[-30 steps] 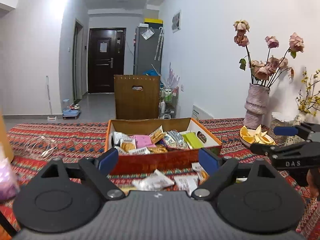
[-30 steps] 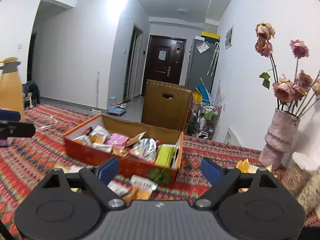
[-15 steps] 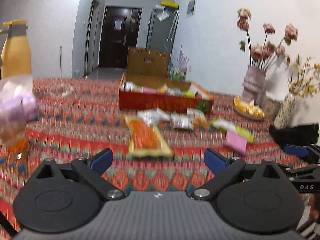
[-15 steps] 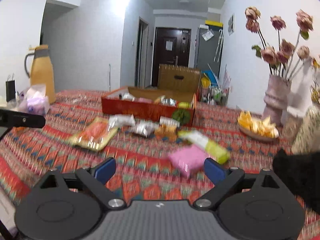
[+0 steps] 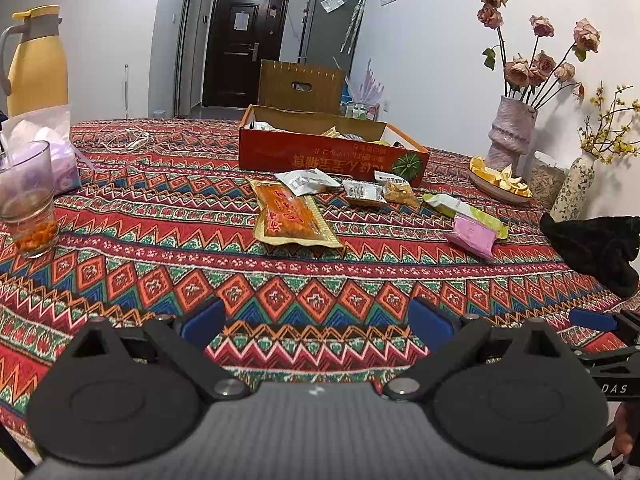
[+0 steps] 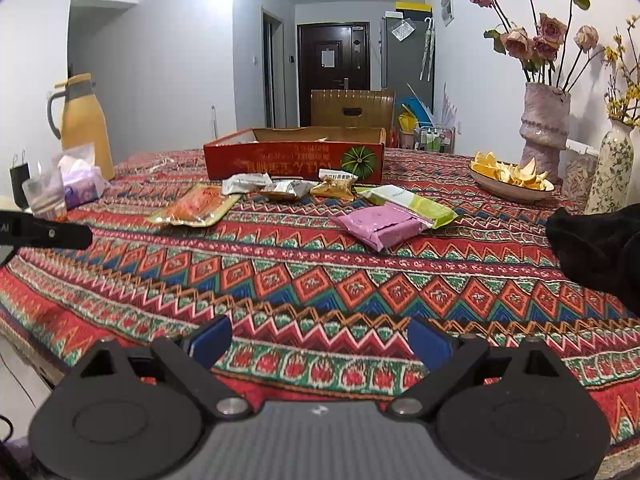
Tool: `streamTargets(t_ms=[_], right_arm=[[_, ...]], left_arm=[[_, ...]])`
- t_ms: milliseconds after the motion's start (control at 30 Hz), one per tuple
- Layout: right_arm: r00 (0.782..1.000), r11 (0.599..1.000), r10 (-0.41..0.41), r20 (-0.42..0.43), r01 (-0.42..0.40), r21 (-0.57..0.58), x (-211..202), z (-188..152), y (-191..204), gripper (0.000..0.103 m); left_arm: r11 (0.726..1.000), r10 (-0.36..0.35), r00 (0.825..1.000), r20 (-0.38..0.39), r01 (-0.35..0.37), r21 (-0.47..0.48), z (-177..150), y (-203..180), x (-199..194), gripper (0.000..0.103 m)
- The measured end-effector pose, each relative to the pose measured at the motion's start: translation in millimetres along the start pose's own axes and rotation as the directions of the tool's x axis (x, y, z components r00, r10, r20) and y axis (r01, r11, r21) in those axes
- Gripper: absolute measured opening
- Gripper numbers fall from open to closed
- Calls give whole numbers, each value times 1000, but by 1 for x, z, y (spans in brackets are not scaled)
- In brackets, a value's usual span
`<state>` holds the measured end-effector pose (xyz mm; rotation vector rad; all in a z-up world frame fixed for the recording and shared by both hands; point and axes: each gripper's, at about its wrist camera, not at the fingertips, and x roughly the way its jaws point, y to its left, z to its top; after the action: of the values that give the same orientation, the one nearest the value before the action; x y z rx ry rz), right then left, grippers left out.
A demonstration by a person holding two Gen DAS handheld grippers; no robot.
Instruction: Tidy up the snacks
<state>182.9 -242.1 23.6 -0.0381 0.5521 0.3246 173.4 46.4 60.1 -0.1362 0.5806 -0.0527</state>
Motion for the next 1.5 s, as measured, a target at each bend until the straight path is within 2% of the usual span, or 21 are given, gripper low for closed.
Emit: streamTargets(t_ms=[167, 333, 600, 800, 967, 1100, 1133, 1200, 1367, 1400, 1433, 1467, 1500], right_arm=[[1000, 1000, 0, -19, 1, 25, 18, 11, -8, 95], [998, 997, 36, -46, -33, 71, 48, 29, -23, 95], [996, 984, 40, -84, -25, 176, 115, 67, -51, 95], [993, 968, 61, -106, -33, 249, 162, 85, -63, 96], [992, 973, 62, -112, -35, 230, 192, 102, -57, 95], [993, 988, 38, -114, -21, 150, 210, 115, -43, 93], [992, 992, 29, -119, -14, 124, 216, 117, -39, 92], [991, 997, 13, -133, -3, 75, 222, 119, -32, 83], [987, 1000, -12, -160, 13, 7, 217, 111, -25, 80], [987, 1000, -15, -159, 16, 3, 213, 109, -26, 76], [987, 1000, -22, -160, 22, -1, 209, 107, -28, 72], [987, 1000, -31, -159, 32, -1, 204, 106, -29, 61], [987, 999, -35, -160, 36, 5, 200, 105, -31, 61]], left_arm=[[1000, 7, 1000, -24, -7, -5, 9, 1, 20, 100], [1000, 6, 999, -43, -5, 3, 23, 2, 49, 100], [999, 28, 997, -68, -27, 25, 59, 10, 115, 100], [994, 60, 995, -81, -52, 98, 85, 10, 171, 100], [986, 83, 991, -103, -67, 153, 99, 9, 213, 102], [978, 109, 987, -118, -85, 192, 99, 9, 233, 101], [976, 114, 986, -118, -90, 197, 98, 9, 234, 99], [972, 130, 986, -101, -107, 209, 94, 10, 233, 91], [955, 146, 988, -52, -127, 266, 80, 10, 211, 68], [955, 139, 989, -57, -119, 273, 78, 10, 206, 57], [955, 138, 989, -56, -118, 271, 75, 11, 201, 56], [952, 142, 989, -51, -122, 280, 71, 11, 194, 54], [948, 145, 988, -45, -125, 294, 67, 11, 188, 51]])
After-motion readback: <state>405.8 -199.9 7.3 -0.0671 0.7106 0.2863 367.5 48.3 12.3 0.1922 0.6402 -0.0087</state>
